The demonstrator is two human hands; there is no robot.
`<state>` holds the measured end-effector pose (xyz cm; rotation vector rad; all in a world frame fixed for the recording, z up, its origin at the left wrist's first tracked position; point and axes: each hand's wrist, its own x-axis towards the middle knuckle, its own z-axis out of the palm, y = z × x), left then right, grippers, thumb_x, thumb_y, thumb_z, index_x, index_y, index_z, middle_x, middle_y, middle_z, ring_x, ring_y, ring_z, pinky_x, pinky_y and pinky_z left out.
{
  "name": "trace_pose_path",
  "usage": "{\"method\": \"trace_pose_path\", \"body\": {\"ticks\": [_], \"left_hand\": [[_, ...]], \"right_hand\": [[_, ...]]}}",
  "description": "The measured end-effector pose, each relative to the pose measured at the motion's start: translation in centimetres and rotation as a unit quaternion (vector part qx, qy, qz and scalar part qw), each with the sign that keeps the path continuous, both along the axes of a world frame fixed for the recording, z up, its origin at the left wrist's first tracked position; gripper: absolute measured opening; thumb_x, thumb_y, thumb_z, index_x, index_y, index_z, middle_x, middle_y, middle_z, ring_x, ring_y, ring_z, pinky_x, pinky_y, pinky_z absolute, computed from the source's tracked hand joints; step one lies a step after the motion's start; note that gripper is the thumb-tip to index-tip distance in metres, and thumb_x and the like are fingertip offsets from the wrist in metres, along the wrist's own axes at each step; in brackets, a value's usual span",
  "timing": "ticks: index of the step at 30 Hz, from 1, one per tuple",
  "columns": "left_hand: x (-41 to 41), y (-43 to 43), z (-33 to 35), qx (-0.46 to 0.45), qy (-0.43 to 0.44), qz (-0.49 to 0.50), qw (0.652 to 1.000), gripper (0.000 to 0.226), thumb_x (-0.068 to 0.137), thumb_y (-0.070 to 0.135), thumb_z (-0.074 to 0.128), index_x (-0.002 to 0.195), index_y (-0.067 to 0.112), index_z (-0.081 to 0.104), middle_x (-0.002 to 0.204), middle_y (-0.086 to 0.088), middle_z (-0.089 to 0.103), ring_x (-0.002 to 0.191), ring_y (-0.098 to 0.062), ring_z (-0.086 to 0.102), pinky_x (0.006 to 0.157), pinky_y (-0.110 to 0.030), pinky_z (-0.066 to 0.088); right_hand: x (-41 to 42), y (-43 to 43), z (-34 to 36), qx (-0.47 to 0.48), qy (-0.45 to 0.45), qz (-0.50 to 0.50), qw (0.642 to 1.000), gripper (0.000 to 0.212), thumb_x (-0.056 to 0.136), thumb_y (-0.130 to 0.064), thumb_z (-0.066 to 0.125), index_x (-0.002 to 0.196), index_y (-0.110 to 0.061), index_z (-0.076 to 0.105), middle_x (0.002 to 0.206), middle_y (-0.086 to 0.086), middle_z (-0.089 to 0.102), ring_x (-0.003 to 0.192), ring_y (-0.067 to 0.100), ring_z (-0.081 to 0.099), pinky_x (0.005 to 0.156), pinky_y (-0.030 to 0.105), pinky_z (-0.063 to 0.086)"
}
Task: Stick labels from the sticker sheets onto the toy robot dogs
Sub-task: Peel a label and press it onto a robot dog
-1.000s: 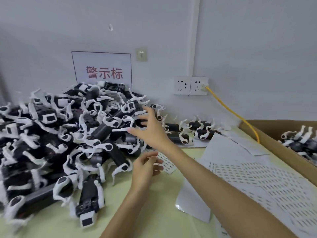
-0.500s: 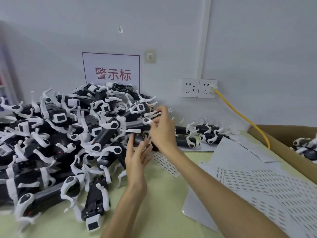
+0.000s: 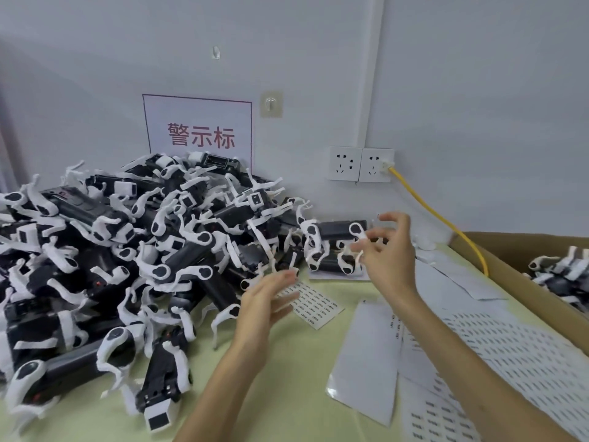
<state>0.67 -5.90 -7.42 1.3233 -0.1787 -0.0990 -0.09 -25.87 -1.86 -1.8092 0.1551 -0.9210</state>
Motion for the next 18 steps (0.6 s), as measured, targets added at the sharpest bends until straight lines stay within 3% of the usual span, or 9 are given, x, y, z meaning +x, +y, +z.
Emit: {"method": "trace_pose_path", "body": {"ticks": [2, 6, 8, 12, 14, 16, 18], "left_hand": [[0.0, -0.3, -0.2, 0.011, 0.035, -0.102, 0.994, 0.036, 0.103, 0.038, 0.052, 0.123, 0.015, 0.071, 0.121, -0.001, 0.076, 0.107, -0.020, 0.075, 0.089, -0.033, 0.056], [-0.4, -1.4, -0.9, -0.005, 0.029, -0.214, 0.976, 0.059, 0.091, 0.063, 0.051, 0.136, 0.025, 0.059, 0.133, 0.009, 0.070, 0.120, -0.016, 0.068, 0.093, -0.035, 0.057], [-0.6, -2.1, -0.9, -0.033, 0.024, -0.182, 0.983, 0.066, 0.086, 0.069, 0.044, 0.134, 0.027, 0.060, 0.132, 0.010, 0.071, 0.123, -0.014, 0.066, 0.099, -0.038, 0.054], [0.1, -1.8, -0.6, -0.144, 0.018, -0.053, 0.988, 0.068, 0.088, 0.063, 0.042, 0.137, 0.020, 0.060, 0.135, 0.004, 0.069, 0.132, -0.013, 0.059, 0.108, -0.041, 0.046], [0.3, -1.0, -0.4, -0.183, 0.000, -0.048, 0.982, 0.058, 0.092, 0.059, 0.043, 0.132, 0.024, 0.066, 0.135, 0.006, 0.069, 0.131, -0.010, 0.059, 0.110, -0.040, 0.043], [0.3, -0.6, -0.2, -0.211, 0.004, -0.065, 0.975, 0.045, 0.095, 0.053, 0.046, 0.114, 0.023, 0.075, 0.130, -0.002, 0.070, 0.125, -0.017, 0.061, 0.112, -0.042, 0.040], [0.1, -0.6, -0.1, -0.221, 0.011, -0.059, 0.973, 0.041, 0.097, 0.046, 0.050, 0.115, 0.014, 0.070, 0.127, -0.013, 0.061, 0.122, -0.026, 0.059, 0.110, -0.045, 0.040]], "right_hand": [[-1.3, -0.3, -0.5, 0.012, -0.031, 0.050, 0.998, 0.047, 0.094, 0.008, 0.061, 0.118, -0.027, 0.042, 0.098, 0.004, 0.065, 0.080, 0.017, 0.076, 0.072, 0.051, 0.060], [-3.3, 0.8, -2.0, 0.071, -0.082, 0.173, 0.979, 0.050, 0.091, 0.007, 0.068, 0.118, -0.026, 0.043, 0.097, 0.007, 0.069, 0.087, 0.028, 0.077, 0.072, 0.044, 0.063], [-3.6, 2.0, -2.8, 0.082, -0.075, 0.219, 0.969, 0.054, 0.086, 0.005, 0.074, 0.121, -0.023, 0.043, 0.096, 0.007, 0.072, 0.088, 0.027, 0.076, 0.074, 0.041, 0.063], [-3.3, 4.1, -4.0, 0.017, -0.048, 0.240, 0.969, 0.064, 0.084, 0.009, 0.075, 0.123, -0.030, 0.042, 0.091, 0.001, 0.073, 0.090, 0.020, 0.074, 0.080, 0.031, 0.057], [-3.4, 4.7, -4.6, -0.009, -0.037, 0.244, 0.969, 0.066, 0.083, 0.000, 0.079, 0.123, -0.036, 0.043, 0.090, 0.000, 0.073, 0.091, 0.019, 0.074, 0.079, 0.031, 0.056], [-3.7, 4.9, -5.2, -0.031, -0.034, 0.250, 0.967, 0.066, 0.082, -0.006, 0.082, 0.123, -0.040, 0.044, 0.088, 0.000, 0.074, 0.090, 0.019, 0.074, 0.081, 0.030, 0.057], [-3.9, 4.7, -5.4, -0.054, -0.058, 0.223, 0.972, 0.063, 0.081, -0.011, 0.082, 0.124, -0.039, 0.046, 0.086, -0.002, 0.071, 0.090, 0.021, 0.072, 0.086, 0.032, 0.058]]}}
